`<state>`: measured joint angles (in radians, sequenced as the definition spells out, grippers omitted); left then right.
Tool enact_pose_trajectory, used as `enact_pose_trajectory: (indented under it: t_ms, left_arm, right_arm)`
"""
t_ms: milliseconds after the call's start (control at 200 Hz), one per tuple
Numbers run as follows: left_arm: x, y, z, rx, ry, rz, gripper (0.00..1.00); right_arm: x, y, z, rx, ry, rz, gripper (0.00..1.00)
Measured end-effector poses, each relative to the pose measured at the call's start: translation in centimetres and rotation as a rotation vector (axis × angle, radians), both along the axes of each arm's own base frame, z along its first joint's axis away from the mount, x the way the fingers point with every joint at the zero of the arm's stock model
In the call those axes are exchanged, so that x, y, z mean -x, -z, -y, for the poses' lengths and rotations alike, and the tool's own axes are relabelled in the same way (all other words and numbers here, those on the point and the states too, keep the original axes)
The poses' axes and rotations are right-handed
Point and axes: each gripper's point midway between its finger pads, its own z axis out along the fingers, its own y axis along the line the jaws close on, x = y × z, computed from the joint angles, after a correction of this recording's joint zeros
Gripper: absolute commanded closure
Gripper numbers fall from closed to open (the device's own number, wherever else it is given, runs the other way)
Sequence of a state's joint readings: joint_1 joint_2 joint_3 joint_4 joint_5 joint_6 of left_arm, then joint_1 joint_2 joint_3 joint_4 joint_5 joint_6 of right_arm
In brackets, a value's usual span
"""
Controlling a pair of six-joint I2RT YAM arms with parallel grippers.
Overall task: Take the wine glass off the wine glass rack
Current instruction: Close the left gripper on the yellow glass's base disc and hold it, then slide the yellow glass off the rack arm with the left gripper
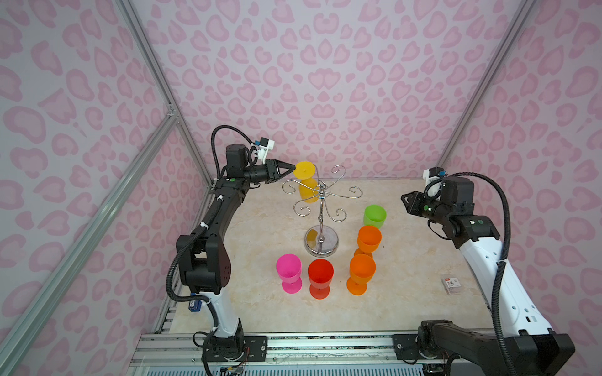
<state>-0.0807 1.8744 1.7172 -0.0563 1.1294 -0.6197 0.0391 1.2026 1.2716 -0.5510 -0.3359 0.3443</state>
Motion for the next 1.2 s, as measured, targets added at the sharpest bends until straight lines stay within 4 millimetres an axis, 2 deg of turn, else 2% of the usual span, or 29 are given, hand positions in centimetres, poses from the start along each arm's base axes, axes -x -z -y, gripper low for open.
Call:
enact_pose_trajectory:
  t_ms: [365, 800, 1200]
  left_arm:
    - [0.8, 0.1, 1.0, -0.004, 0.039, 0.003, 0.73]
    - [1.1, -0.1, 1.3, -0.003, 0.052, 0.007, 0.85]
    - [1.8, -1.1, 1.3, 0.004, 0.066, 0.025, 0.98]
  right_arm:
    - [-0.1, -0.1, -0.1, -0.005, -0.003, 0.002, 0.74]
    - [-0.1, -0.1, -0.1, -0.006, -0.003, 0.001, 0.74]
    - [-0.1, 0.0, -0.1, -0.005, -0.002, 0.001, 0.74]
